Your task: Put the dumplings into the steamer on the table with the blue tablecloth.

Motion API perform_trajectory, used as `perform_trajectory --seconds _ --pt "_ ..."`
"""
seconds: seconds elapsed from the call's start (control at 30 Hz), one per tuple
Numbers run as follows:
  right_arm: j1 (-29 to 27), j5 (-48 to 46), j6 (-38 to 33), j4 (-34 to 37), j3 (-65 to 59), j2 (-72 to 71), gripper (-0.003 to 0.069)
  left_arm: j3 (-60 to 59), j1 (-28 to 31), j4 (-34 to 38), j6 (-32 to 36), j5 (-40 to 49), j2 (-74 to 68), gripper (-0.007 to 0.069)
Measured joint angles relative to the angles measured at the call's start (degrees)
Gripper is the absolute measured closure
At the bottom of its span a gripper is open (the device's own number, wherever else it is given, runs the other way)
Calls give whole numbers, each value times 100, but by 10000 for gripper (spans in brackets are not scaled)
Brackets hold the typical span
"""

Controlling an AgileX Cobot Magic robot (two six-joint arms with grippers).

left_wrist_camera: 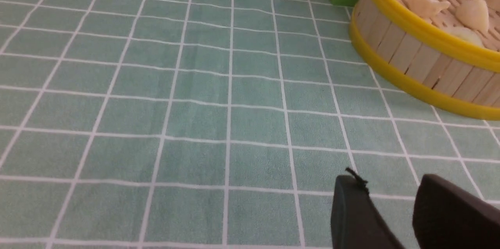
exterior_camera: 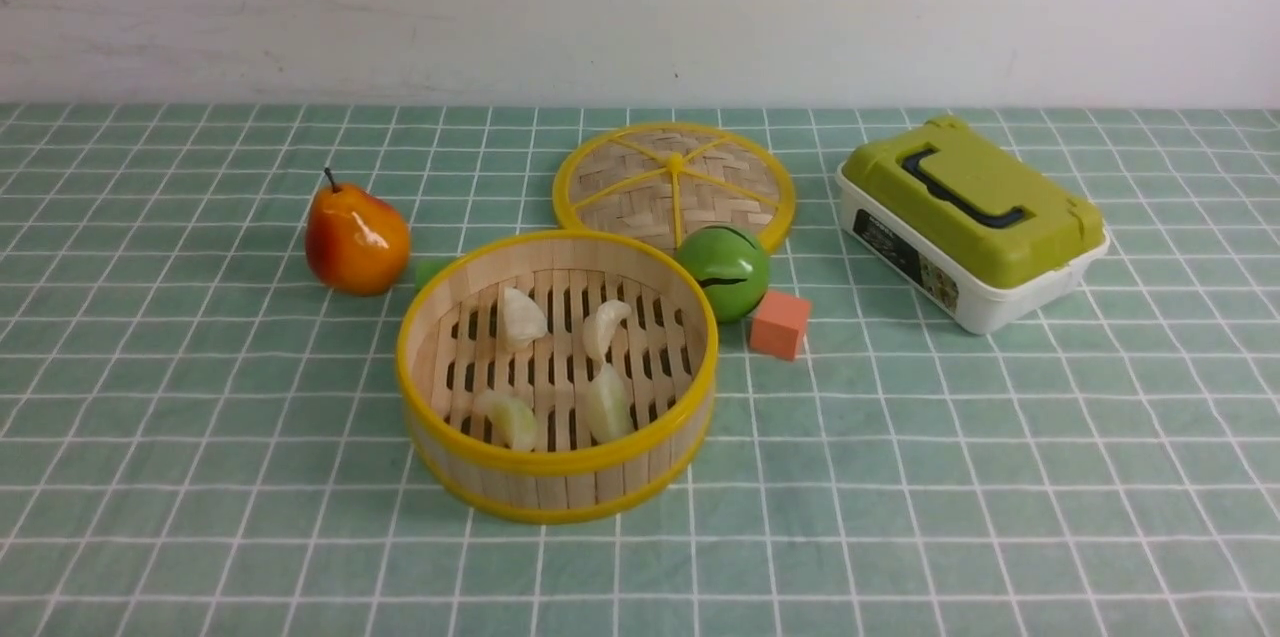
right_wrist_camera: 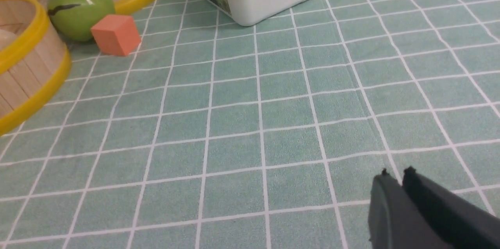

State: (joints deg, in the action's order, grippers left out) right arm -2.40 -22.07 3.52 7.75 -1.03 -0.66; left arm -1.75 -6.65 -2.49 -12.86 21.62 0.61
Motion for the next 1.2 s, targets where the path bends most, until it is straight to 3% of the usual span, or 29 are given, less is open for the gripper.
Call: perform_trajectory --seconds 0.3,0.37,0.53,1.2 --pt "0 0 0 0 0 0 598 0 0 -70 8 6 0 411" --pt "0 -6 0 0 0 0 596 0 0 -70 -66 12 0 446" --pt "0 -6 0 0 0 0 587 0 0 15 -474 40 0 639" --pt "0 -6 20 0 0 0 573 0 0 35 -548 40 0 638"
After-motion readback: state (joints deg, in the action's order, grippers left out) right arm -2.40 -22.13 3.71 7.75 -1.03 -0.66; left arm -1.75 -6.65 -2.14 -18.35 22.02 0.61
